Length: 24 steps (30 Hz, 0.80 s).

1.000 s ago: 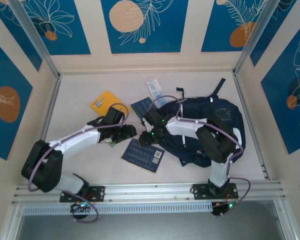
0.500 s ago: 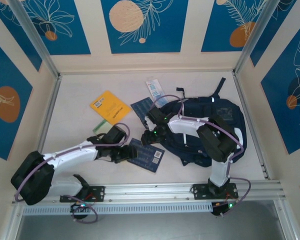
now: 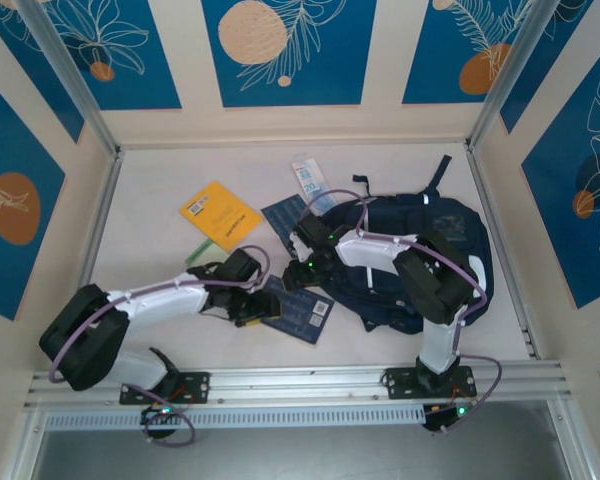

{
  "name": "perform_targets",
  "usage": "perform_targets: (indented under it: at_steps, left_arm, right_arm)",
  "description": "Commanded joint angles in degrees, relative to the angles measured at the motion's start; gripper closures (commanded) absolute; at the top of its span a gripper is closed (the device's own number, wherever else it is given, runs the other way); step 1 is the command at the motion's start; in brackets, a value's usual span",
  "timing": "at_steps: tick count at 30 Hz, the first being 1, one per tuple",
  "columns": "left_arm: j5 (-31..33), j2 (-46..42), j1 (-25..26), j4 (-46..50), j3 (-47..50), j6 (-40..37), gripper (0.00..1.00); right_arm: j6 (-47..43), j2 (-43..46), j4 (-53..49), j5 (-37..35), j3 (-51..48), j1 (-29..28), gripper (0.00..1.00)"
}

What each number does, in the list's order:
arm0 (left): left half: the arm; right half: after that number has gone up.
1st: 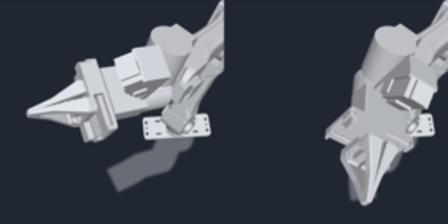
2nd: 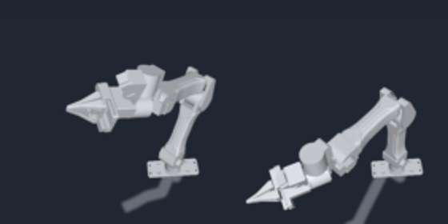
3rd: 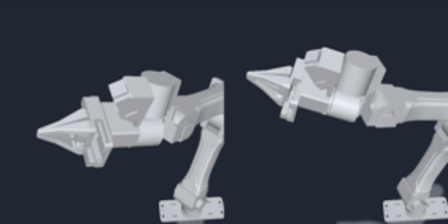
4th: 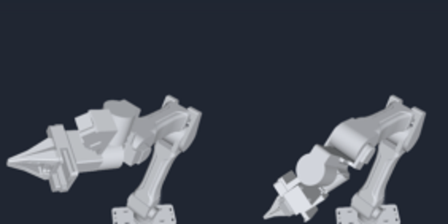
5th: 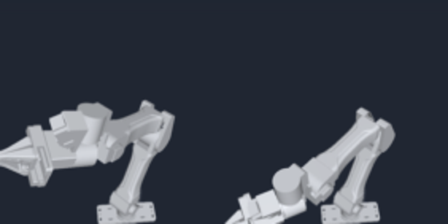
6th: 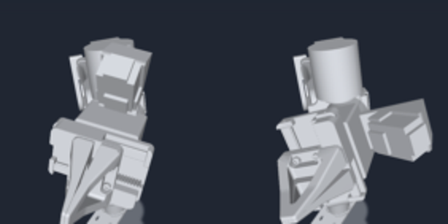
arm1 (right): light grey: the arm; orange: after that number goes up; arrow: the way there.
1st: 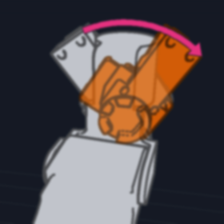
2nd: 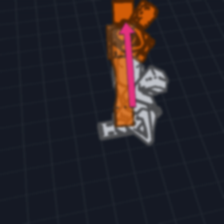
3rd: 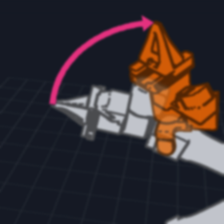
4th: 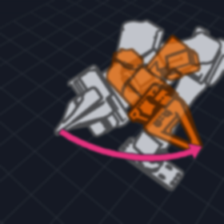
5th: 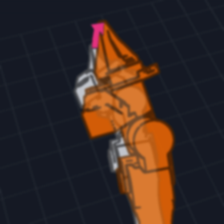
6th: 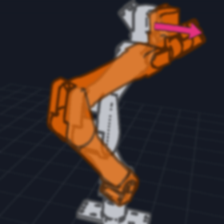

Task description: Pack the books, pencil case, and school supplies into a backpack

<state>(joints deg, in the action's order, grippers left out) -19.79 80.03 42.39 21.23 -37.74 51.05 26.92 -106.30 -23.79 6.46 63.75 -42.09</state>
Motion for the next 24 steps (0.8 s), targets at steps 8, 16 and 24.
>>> perform_targets:
  at_steps: [8, 16, 24]
  left_arm:
    - [7.5, 10.1, -6.1, 0.8, -12.3, -6.6, 0.41]
    - [3.9, 7.1, -8.8, -0.1, -12.5, -5.1, 0.43]
    - [2.2, -3.9, -2.6, 5.3, -3.4, -4.5, 0.4]
  right_arm:
    - [1.9, 0.2, -1.8, 2.3, -3.2, 1.7, 0.55]
    - [3.0, 3.3, -2.6, 0.0, -4.3, 3.0, 0.56]
    - [1.7, 2.4, -3.5, -0.7, -4.1, 3.1, 0.56]
